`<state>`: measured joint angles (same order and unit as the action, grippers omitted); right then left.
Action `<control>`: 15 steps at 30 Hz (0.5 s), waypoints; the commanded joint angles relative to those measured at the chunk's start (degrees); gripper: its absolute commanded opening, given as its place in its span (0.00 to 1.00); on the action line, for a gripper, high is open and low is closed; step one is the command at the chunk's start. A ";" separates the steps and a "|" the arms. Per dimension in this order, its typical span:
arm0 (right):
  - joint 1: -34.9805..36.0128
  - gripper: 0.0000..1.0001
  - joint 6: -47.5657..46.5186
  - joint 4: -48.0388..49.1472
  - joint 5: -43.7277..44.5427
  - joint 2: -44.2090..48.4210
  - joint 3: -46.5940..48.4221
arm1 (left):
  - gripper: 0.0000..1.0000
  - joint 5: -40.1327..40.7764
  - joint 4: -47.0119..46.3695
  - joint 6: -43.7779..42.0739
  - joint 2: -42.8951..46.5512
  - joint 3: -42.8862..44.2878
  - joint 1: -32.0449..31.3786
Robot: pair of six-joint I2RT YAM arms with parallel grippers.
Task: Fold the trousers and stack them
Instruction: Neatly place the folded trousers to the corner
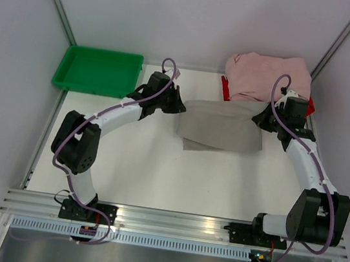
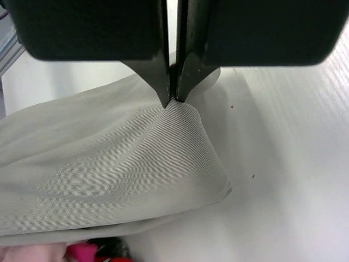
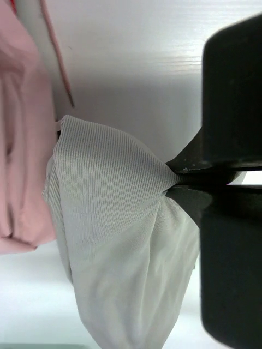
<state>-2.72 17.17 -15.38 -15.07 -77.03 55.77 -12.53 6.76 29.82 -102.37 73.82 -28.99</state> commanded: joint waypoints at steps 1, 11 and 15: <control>-0.27 0.00 0.76 0.45 1.97 -0.92 8.72 | 0.02 -1.26 -3.08 -2.93 3.31 5.44 0.25; -0.35 0.00 -2.49 -7.03 3.20 -10.57 40.63 | 0.02 -2.85 -5.44 0.67 0.77 20.64 0.25; -2.72 0.00 -3.81 -9.31 3.21 -16.99 48.54 | 0.02 -1.88 -8.24 3.22 -6.33 30.57 0.17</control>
<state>-3.33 14.70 -23.49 -13.58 -89.52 99.31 -13.91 4.03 30.37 -104.09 96.66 -28.99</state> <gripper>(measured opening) 0.040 0.034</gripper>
